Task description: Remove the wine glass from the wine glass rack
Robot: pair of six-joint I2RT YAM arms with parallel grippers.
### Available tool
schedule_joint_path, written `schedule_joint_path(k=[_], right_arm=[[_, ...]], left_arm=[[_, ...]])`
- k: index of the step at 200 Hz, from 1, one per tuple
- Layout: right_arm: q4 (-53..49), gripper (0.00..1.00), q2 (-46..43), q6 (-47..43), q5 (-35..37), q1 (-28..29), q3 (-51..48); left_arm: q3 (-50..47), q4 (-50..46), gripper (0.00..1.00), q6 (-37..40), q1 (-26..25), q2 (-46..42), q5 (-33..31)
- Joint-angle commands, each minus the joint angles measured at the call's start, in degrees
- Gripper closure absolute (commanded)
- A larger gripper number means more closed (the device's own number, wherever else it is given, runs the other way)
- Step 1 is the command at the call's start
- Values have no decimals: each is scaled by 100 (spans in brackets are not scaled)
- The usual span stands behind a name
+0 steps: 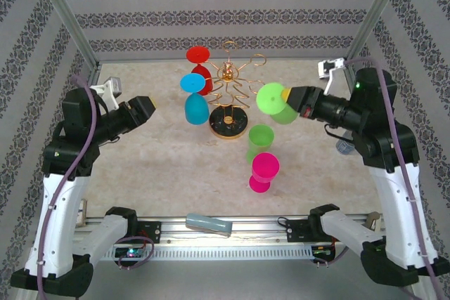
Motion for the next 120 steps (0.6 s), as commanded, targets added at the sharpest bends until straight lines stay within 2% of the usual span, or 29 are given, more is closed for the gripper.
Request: schedule_joint_path(k=[1,37,92,120], right_arm=[[-234,100,-228,-286,718,762,-7],[-254,100,-347,-416,1588,2102,-218],[161,100,-223,-727,2387,3713,-636],[215,100,-13,-1064,3250,4715,-612]], left_arm=[[-90,-681,47,202,82,-144,-85],[-337,-942,48,191,81,-311,-49],[-506,-1422,48,152,82,-875,-100],[-736,-1556,48,33,74,-1243,-76]])
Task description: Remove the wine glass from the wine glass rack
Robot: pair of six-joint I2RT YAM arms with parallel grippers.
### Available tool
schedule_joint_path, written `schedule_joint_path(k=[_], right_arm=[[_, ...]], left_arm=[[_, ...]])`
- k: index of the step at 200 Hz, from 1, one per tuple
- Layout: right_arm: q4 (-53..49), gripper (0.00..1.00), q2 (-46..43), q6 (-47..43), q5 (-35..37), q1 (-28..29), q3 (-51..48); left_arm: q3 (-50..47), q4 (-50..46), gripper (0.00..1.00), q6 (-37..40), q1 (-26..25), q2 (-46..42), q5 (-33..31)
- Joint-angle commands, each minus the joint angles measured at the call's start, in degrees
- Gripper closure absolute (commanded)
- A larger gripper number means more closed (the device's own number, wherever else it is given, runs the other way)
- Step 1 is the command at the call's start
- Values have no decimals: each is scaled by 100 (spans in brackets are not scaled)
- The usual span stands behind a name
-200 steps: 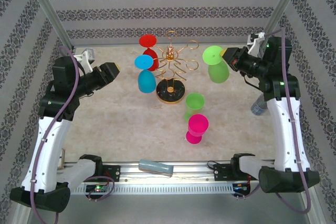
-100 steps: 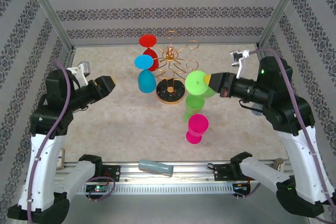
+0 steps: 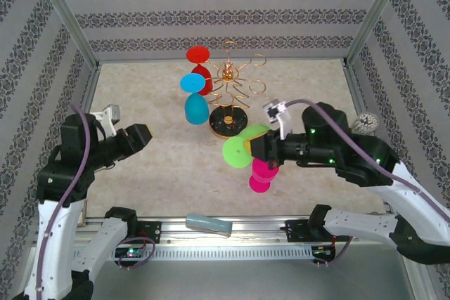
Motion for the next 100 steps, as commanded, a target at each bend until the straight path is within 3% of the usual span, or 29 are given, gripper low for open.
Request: schedule_joint_path(k=[1,42,100], right_arm=[[309,100,92,-439,977,643,6],[405,100,679,-894,1938,1772,229],[1238,100,1041,-1148,2513,2261,-360]], left_arm=[[-186,-388,48,-39,73,-298,-31],[-479,-406,47,-218,73,-571,137],[-584,-510,46,-289,73,-638,436]])
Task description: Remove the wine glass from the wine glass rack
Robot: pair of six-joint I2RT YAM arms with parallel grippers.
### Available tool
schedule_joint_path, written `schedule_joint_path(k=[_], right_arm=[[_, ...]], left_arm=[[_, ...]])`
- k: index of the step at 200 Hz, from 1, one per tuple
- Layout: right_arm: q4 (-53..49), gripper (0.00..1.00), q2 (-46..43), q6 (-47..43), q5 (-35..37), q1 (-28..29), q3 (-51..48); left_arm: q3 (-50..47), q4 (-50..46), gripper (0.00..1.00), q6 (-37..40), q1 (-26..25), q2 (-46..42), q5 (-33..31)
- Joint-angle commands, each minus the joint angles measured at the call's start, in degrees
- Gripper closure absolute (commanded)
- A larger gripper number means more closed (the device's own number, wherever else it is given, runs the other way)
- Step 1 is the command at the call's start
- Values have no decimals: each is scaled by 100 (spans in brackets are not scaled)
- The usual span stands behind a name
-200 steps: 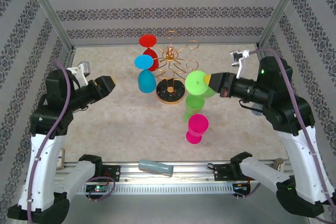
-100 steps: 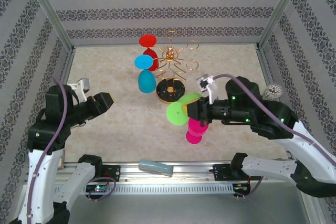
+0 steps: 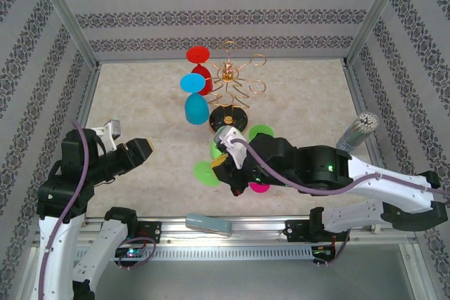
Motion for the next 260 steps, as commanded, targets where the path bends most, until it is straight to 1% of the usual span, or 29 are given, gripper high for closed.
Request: schedule_joint_path(k=[1,36,66,105,124,140,163,190,220,260], right_arm=[[638,100,29,-236,525,147,-309],[1311,100,172,-281,642,306,-801],[1539,100,407,-363,975,433,-1012],[1957,100,872,-701,1195,583,-1226],[2222,100,1027,-982,1607,752,-1367],[2377,100,1149,-1172,1774,841,-1453],[2687,100,1316,-1540,2138,1001,-1592],[2902,100,1546,-1817,2720,1138,-1683],[3278,100,1724,-2011,3238,1201,-1899],[3590,100,1987,-2247,3631,1240,-1970]], left_arm=[[-77,-249,46,-84,73,-103,193],[-311,-312,46,-186,73,-271,340],[-463,-389,46,-248,73,-399,455],[-630,-485,46,-297,73,-422,688],[-669,-574,46,-306,73,-435,766],[-704,-577,46,-419,73,-495,772],[-894,-371,46,-722,73,-636,1031],[-1072,-434,46,-813,73,-683,1200],[-1190,-445,46,-941,73,-697,1372],[-1395,-119,45,-1289,73,-721,1669]])
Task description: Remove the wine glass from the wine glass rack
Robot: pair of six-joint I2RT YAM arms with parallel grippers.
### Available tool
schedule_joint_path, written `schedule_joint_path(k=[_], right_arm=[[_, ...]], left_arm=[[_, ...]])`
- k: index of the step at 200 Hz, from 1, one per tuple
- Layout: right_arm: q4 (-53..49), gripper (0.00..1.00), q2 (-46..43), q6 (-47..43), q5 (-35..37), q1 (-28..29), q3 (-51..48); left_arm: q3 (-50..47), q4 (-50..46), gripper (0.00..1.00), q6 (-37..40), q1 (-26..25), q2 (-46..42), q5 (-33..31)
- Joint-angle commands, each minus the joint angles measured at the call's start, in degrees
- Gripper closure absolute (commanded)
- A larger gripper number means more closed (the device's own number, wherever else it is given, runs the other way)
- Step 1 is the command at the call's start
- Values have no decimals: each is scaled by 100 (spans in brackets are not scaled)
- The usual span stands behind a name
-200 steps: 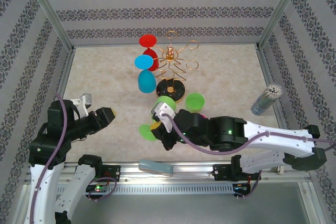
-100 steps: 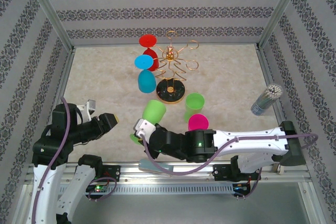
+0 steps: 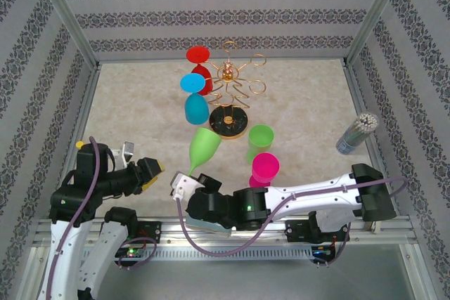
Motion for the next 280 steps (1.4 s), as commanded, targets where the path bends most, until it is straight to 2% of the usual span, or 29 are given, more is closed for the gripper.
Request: schedule_joint_path(k=[1,43,198,280], right_arm=[[421,100,157,-269,586,75,-29],[595,100,409,-459,801,73,47],[1533,100,887,-1187,938,21,329],[2006,100,878,-1595,957,-41,382]], left_arm=[[-107,237,45,-343,73,-74,330],[-328,617,45,-701,65,-91,499],[-584,1070,47,-716,56,208,612],[-713,1295,53,-761,56,259,635]])
